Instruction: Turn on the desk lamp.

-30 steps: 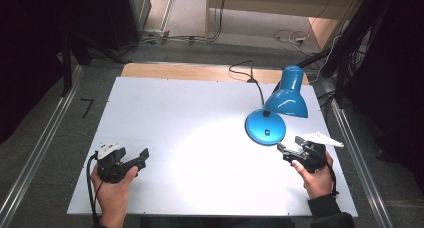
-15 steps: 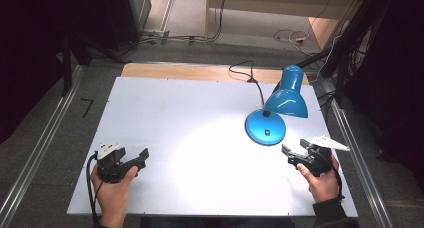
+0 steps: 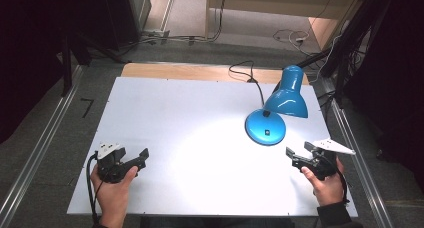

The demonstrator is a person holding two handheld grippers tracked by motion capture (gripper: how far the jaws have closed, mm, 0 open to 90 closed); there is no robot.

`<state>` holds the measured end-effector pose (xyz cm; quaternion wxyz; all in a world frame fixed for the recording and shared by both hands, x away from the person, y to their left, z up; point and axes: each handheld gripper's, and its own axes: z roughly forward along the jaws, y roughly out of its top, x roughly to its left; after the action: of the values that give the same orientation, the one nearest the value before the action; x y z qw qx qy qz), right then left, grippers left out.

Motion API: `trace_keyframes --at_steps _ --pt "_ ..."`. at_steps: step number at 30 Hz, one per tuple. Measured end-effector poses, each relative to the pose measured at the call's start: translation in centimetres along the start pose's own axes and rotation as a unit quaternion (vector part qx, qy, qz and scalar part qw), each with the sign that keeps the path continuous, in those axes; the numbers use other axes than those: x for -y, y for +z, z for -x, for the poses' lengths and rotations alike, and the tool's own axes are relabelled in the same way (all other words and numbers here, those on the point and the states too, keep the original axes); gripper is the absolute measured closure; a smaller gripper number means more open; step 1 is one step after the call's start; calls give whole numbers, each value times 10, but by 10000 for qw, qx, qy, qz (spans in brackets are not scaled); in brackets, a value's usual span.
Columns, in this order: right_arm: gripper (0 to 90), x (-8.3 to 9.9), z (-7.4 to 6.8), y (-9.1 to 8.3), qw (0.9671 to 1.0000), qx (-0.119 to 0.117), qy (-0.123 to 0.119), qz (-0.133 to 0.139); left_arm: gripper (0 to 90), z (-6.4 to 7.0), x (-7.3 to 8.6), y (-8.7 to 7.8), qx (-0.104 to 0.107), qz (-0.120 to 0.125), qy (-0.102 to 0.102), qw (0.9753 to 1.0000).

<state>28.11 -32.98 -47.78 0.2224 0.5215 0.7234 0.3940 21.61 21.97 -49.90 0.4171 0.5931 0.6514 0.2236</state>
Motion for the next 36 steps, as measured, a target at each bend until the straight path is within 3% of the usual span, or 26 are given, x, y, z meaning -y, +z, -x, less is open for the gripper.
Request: trace_keyframes --at_steps 13,36 --pt "206 5 6 -10 9999 135 -25 25 165 0 0 0 5 9 -8 10000" --pt "203 19 25 -30 9993 339 135 1 166 -1 0 0 5 5 3 10000"
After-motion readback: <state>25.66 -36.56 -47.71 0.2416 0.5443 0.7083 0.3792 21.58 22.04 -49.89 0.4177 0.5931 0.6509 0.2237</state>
